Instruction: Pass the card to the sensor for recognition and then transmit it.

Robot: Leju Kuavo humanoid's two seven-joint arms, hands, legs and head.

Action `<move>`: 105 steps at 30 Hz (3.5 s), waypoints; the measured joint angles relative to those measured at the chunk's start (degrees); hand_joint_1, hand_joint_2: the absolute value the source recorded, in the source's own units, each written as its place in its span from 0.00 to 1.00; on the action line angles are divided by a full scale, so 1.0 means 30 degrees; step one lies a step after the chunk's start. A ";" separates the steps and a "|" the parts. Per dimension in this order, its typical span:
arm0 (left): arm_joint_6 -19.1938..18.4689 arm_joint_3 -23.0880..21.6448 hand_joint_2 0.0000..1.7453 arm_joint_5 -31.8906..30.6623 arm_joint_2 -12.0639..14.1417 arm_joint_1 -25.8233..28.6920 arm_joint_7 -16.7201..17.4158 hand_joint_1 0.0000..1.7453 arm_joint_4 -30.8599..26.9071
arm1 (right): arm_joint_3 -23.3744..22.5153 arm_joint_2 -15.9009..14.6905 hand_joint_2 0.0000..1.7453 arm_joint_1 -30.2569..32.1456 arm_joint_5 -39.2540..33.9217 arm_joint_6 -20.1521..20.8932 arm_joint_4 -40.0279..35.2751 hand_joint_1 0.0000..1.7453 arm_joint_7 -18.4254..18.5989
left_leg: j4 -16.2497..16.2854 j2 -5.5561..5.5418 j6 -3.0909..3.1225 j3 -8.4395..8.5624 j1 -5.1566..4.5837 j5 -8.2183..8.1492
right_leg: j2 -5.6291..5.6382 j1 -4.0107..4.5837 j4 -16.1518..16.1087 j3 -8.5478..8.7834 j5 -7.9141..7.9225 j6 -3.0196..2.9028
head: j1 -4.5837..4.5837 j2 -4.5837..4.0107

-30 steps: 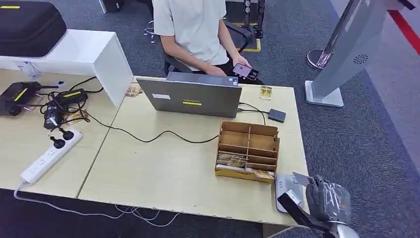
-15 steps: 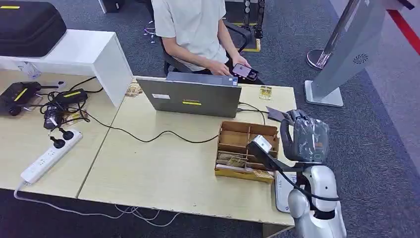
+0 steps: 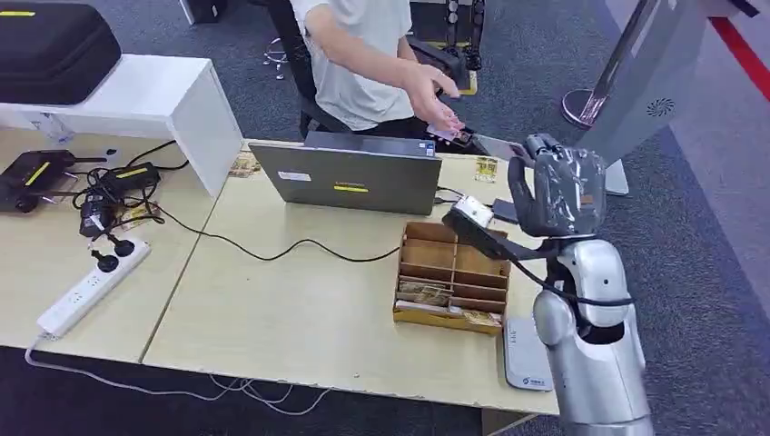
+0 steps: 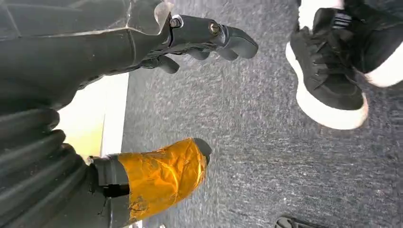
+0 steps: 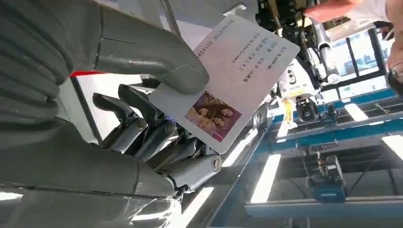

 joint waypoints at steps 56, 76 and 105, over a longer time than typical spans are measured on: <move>-0.0488 -0.1566 1.00 -0.0633 -0.0503 0.0037 -0.0327 0.00 0.0044 | -0.0706 0.1223 1.00 0.0788 -0.2726 -0.2142 0.0890 0.00 -0.2924 | 0.0007 -0.0178 0.0006 -0.0197 0.0037 0.0065 | -0.0160 0.0046 -0.0046 -0.0152 0.0042 -0.0015 | -0.0015 0.0000; 0.0044 0.0204 1.00 0.0693 -0.0488 0.0040 0.0022 0.00 0.0044 | 0.0649 -0.2281 1.00 0.9049 -0.4116 -0.1931 -0.7383 0.00 -0.4503 | 0.0010 -0.0169 0.0008 -0.0193 0.0026 0.0053 | -0.0154 0.0038 -0.0059 -0.0142 0.0047 -0.0010 | -0.0007 0.0000; 0.0161 0.0409 1.00 0.0868 -0.0466 0.0019 -0.0021 0.00 0.0044 | 0.0641 -0.2638 1.00 0.9594 -0.2929 -0.2383 -0.4054 0.00 -0.4307 | 0.0011 -0.0163 0.0000 -0.0186 0.0028 0.0060 | -0.0155 0.0038 -0.0053 -0.0136 0.0048 -0.0010 | -0.0007 0.0000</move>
